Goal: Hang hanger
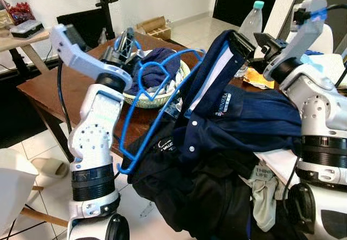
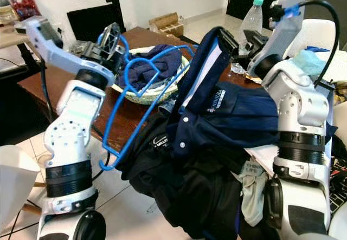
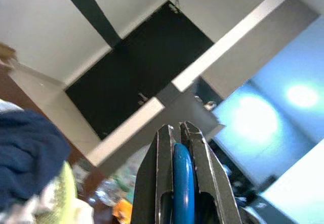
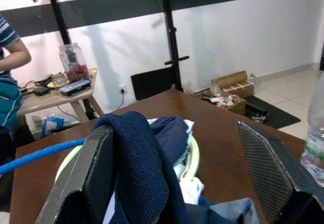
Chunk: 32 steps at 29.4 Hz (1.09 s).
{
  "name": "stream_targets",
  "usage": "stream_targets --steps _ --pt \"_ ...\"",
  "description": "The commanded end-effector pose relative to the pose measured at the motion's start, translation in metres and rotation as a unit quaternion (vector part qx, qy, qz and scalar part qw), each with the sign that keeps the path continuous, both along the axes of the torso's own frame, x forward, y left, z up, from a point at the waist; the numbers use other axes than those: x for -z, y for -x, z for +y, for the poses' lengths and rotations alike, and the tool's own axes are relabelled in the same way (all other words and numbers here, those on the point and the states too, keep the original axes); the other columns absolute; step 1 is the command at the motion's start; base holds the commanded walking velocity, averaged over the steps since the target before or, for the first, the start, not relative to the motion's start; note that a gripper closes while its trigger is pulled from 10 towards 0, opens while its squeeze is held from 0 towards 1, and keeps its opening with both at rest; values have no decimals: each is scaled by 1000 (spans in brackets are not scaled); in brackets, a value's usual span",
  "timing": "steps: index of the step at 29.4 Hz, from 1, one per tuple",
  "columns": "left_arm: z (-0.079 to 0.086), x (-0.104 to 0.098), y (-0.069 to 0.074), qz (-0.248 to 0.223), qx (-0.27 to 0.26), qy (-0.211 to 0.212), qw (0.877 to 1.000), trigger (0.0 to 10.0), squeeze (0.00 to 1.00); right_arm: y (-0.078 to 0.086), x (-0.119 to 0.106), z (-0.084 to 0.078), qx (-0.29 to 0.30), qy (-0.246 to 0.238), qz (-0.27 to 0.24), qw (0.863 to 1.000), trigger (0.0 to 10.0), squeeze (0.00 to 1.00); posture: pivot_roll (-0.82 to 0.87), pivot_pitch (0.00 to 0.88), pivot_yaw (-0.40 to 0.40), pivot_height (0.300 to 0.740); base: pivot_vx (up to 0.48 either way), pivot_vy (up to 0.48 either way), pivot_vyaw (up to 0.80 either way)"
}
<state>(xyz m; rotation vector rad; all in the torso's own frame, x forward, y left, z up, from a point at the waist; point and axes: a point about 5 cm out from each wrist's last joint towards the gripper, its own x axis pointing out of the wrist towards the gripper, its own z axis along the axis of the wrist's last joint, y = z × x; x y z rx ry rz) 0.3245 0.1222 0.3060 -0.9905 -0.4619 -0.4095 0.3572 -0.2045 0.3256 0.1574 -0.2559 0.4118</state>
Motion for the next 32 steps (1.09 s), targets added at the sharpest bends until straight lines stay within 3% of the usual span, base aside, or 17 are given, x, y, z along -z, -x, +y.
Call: stream_targets --steps 1,4,5,7,8,9,10,12,17,19,24,27,28,29,30,31,32 --pt "-31 18 2 36 52 44 997 10000 0 1 -3 2 -5 -1 -5 1000 10000 0 100 63 -22 740 0 0 0" --pt "-39 24 3 41 54 19 998 10000 0 1 -3 2 -7 0 -4 1000 10000 0 98 61 -21 740 0 0 0" --pt "-47 29 5 34 53 -29 998 10000 0 1 -2 4 -16 4 1 1000 10000 0 96 60 -19 740 0 0 0" --pt "-47 29 5 34 53 -29 998 10000 0 1 -2 4 -16 4 1 1000 10000 0 96 60 -19 740 0 0 0" --pt "-54 32 9 25 51 -73 996 10000 0 4 3 7 -37 29 16 999 10000 0 101 62 -22 740 0 0 0" --pt "-54 32 9 25 51 -73 996 10000 0 4 3 7 -37 29 16 999 10000 0 101 62 -22 740 0 0 0" --pt "-56 32 11 12 46 -114 992 10000 0 15 12 4 -78 83 33 993 10000 0 103 65 -24 740 0 0 0" --pt "-53 31 12 -1 40 -145 989 10000 0 25 18 -5 -104 114 51 987 10000 0 101 71 -25 740 0 0 0" --pt "-47 28 12 -8 34 -162 986 10000 0 33 19 -18 -110 134 61 983 10000 0 95 73 -24 740 0 0 0" --pt "-34 18 11 -33 20 -193 980 10000 0 49 9 -41 -116 144 41 982 10000 0 95 75 -23 740 0 0 0" --pt "-29 10 13 -53 20 -210 976 10000 0 55 6 -46 -123 148 31 981 10000 0 95 76 -23 740 0 0 0" --pt "-15 -12 21 -124 39 -263 956 10000 0 57 9 -48 -124 148 22 981 10000 0 96 76 -21 740 0 0 0" --pt "-15 -12 21 -124 39 -263 956 10000 0 57 9 -48 -124 148 22 981 10000 0 96 76 -21 740 0 0 0" --pt "-5 -23 25 -153 44 -297 942 10000 0 56 10 -48 -122 144 21 982 10000 0 104 77 -20 740 0 0 0" --pt "-5 -23 25 -153 44 -297 942 10000 0 56 10 -48 -122 144 21 982 10000 0 104 77 -20 740 0 0 0" --pt "6 -33 28 -175 46 -340 923 10000 0 55 10 -48 -118 141 19 983 10000 0 107 78 -18 740 0 0 0" --pt "6 -33 28 -175 46 -340 923 10000 0 55 10 -48 -118 141 19 983 10000 0 107 78 -18 740 0 0 0"
